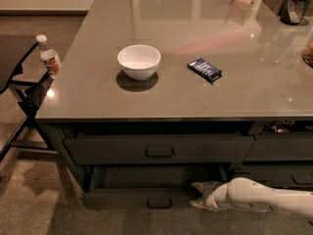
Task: Open middle drawer
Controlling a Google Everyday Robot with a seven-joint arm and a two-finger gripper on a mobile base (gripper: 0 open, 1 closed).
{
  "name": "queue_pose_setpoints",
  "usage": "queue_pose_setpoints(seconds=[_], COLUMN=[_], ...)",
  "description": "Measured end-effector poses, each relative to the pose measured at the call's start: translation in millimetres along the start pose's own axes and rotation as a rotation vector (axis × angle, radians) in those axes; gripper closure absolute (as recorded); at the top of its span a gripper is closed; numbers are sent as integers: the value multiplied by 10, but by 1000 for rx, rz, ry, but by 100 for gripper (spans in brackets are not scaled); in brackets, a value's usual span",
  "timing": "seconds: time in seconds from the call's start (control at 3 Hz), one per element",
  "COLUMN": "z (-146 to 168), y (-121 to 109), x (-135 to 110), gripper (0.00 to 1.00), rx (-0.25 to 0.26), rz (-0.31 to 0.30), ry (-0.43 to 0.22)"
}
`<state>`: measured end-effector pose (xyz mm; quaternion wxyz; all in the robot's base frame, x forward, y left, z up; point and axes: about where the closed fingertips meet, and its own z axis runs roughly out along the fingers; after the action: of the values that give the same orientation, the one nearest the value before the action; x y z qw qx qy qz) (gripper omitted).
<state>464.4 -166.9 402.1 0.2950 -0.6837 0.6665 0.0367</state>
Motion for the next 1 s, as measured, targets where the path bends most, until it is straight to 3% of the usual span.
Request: queue_pose_setpoints(seconds=[0.33, 0.67, 1.0], z=[-75, -75, -75], y=[22, 23, 23], x=[-59, -59, -59], gripper=[100, 83, 60], rx=[26, 26, 26], rz=[-29, -29, -29], ry=[-5, -5, -5])
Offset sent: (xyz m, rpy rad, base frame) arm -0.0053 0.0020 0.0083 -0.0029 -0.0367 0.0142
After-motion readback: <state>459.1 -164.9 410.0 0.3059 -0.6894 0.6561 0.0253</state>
